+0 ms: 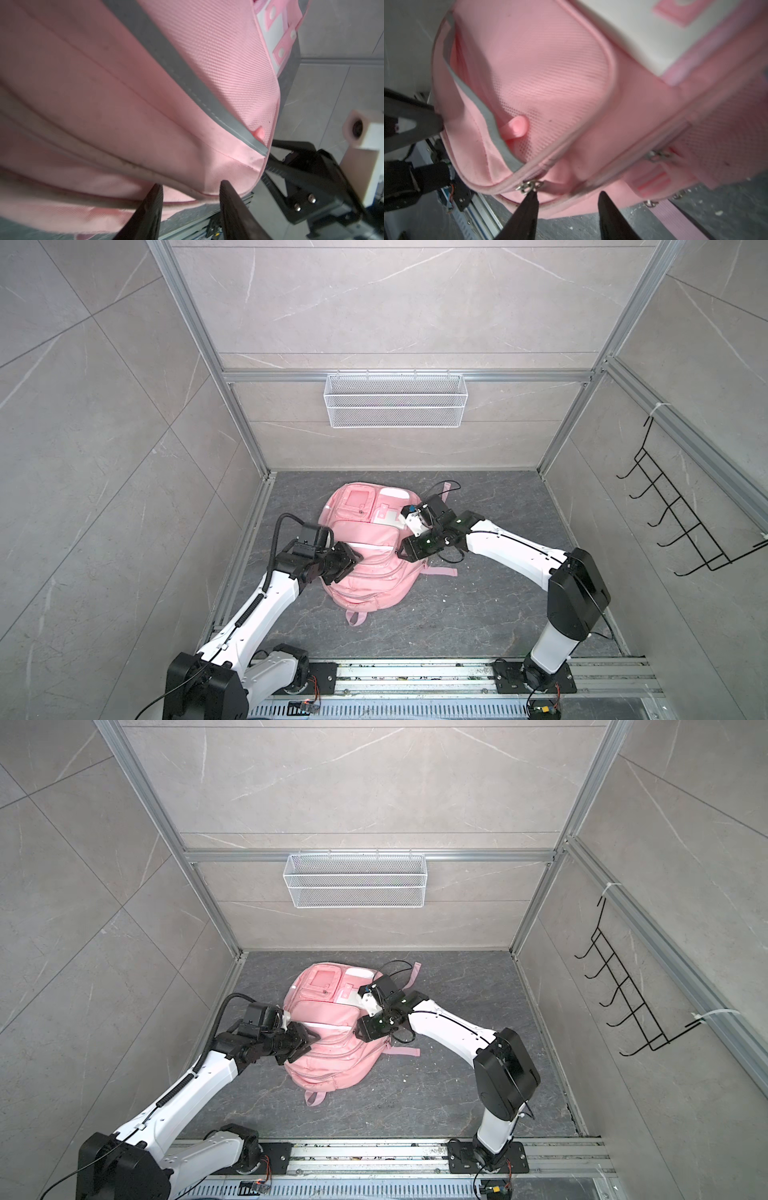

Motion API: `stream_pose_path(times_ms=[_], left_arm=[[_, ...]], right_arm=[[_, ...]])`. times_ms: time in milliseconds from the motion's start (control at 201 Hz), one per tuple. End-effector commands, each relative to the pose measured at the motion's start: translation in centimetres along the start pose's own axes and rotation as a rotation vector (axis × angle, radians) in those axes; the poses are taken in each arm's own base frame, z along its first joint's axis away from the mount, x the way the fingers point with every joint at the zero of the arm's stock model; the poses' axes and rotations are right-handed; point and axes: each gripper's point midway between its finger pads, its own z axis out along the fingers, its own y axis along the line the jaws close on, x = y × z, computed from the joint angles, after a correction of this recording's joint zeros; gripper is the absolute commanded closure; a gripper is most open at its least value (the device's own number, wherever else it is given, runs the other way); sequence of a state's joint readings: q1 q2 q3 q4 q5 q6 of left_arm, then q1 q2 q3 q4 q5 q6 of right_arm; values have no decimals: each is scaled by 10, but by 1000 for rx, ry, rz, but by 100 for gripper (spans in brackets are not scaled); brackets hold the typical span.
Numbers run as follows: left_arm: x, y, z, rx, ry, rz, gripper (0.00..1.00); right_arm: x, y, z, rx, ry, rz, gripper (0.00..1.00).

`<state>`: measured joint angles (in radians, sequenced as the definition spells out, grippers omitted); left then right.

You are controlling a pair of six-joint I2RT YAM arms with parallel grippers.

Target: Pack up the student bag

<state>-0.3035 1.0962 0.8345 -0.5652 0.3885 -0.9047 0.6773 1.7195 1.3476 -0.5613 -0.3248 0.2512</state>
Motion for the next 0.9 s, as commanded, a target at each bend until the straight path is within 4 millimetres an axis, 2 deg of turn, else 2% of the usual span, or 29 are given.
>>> stream_pose_path(times_ms=[0, 105, 184, 224, 358, 448, 518, 687, 782, 891], left_arm=[[-10, -26, -36, 32, -24, 139, 41], [-29, -26, -52, -9, -42, 186, 32], [-46, -19, -56, -25, -38, 183, 23], [-56, -14, -56, -30, -39, 176, 22], [-92, 12, -49, -88, -75, 155, 21], [-115, 27, -40, -73, -94, 117, 20], [-124, 35, -28, -65, -85, 109, 20], [-127, 41, 8, 21, -27, 118, 19], [-116, 45, 25, 48, 25, 109, 18], [-97, 45, 33, 29, 53, 120, 14]], right_arm=[[-18, 5, -35, 4, -115, -1, 37], [-22, -18, -51, 32, -151, 83, 32], [-24, -43, -59, 42, -171, 177, 30], [-24, -54, -62, 47, -182, 227, 29], [-20, -87, -62, 60, -189, 374, 28], [-15, -96, -59, 56, -175, 416, 28], [-14, -97, -60, 58, -173, 418, 28], [-11, -100, -65, 71, -171, 420, 27], [-12, -103, -69, 78, -176, 427, 27], [-14, -107, -74, 84, -187, 435, 27]])
